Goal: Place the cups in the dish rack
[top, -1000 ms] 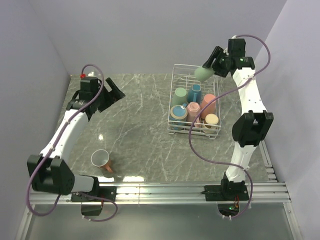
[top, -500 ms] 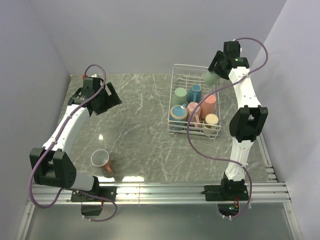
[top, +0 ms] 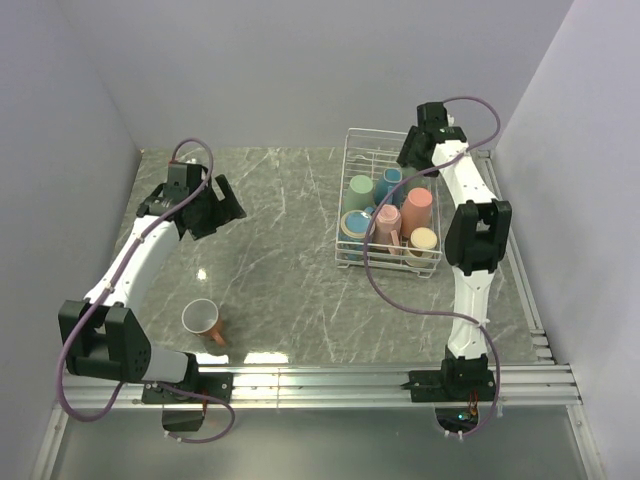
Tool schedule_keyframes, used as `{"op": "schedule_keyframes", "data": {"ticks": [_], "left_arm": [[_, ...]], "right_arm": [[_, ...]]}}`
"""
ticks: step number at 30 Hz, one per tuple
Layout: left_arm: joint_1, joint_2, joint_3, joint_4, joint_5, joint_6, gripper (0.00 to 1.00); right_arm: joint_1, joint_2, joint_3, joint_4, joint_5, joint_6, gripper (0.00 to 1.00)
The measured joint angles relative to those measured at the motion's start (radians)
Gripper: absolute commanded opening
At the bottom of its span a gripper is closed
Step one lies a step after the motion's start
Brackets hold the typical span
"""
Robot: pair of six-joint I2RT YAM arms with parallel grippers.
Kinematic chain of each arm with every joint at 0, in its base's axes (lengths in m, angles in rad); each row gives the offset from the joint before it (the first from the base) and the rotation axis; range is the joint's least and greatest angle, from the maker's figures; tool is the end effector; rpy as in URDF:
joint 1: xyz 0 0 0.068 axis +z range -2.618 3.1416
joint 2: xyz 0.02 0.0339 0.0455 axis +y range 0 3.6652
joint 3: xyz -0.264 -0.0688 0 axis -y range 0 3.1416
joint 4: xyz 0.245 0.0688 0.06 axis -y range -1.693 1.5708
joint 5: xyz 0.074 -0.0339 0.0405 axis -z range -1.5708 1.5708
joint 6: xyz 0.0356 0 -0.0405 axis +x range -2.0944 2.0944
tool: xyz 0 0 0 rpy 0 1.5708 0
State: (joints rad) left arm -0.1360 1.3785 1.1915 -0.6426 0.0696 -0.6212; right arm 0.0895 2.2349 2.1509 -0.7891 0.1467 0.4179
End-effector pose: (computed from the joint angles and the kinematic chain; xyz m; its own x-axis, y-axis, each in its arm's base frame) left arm 0.2923 -0.0425 0.3053 -0.7001 -0.4902 -0.5192 -0.2775 0.8568 -0.4347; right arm 0.5005 0.0397 0.2769 -0.6955 0.3407 -0.6326 0.3144 0.9360 0.1584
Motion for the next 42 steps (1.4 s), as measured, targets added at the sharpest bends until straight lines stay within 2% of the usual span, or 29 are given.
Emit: {"op": "schedule_keyframes", "data": {"ticks": [4,5,13,15,16,17,18,21,22,28,33,42], "left_arm": [[0.000,-0.014,-0.022,0.002,0.017,0.000,0.96],[0.000,-0.014,-0.024,0.002,0.020,0.000,0.99],[0.000,-0.014,-0.024,0.002,0.039,0.000,0.99],[0.000,-0.014,-0.024,0.002,0.042,0.000,0.99],[0.000,-0.013,-0.024,0.002,0.043,0.000,0.99],[0.000,-0.013,-0.024,0.002,0.044,0.000,0.99],[-0.001,-0.013,-0.024,0.002,0.044,0.000,0.99],[-0.005,-0.012,-0.024,0.002,0.047,0.000,0.99],[-0.006,-0.012,-0.024,0.002,0.047,0.000,0.99],[-0.020,-0.011,-0.023,-0.001,0.047,-0.002,0.99],[-0.027,-0.011,-0.001,-0.011,0.050,-0.011,0.99],[-0.045,-0.013,0.126,0.023,0.122,-0.075,0.99]], "right_arm": [[0.003,0.019,0.002,0.010,0.050,0.000,0.00],[0.003,0.020,0.002,0.008,0.063,0.000,0.00],[0.014,0.025,0.002,-0.006,0.153,-0.002,0.01],[0.018,0.025,0.002,-0.012,0.163,-0.008,0.11],[0.021,0.025,0.002,-0.015,0.165,-0.010,0.26],[0.022,0.025,0.002,-0.017,0.166,-0.012,0.35],[0.023,0.025,0.002,-0.017,0.165,-0.014,0.51],[0.023,0.025,0.002,-0.017,0.162,-0.017,0.75],[0.023,0.025,0.002,-0.017,0.161,-0.019,0.78],[0.023,0.022,0.003,-0.034,0.153,-0.024,0.85],[0.023,-0.023,0.003,-0.064,0.152,-0.026,0.87],[0.029,-0.319,-0.011,-0.063,0.140,-0.006,0.87]]}}
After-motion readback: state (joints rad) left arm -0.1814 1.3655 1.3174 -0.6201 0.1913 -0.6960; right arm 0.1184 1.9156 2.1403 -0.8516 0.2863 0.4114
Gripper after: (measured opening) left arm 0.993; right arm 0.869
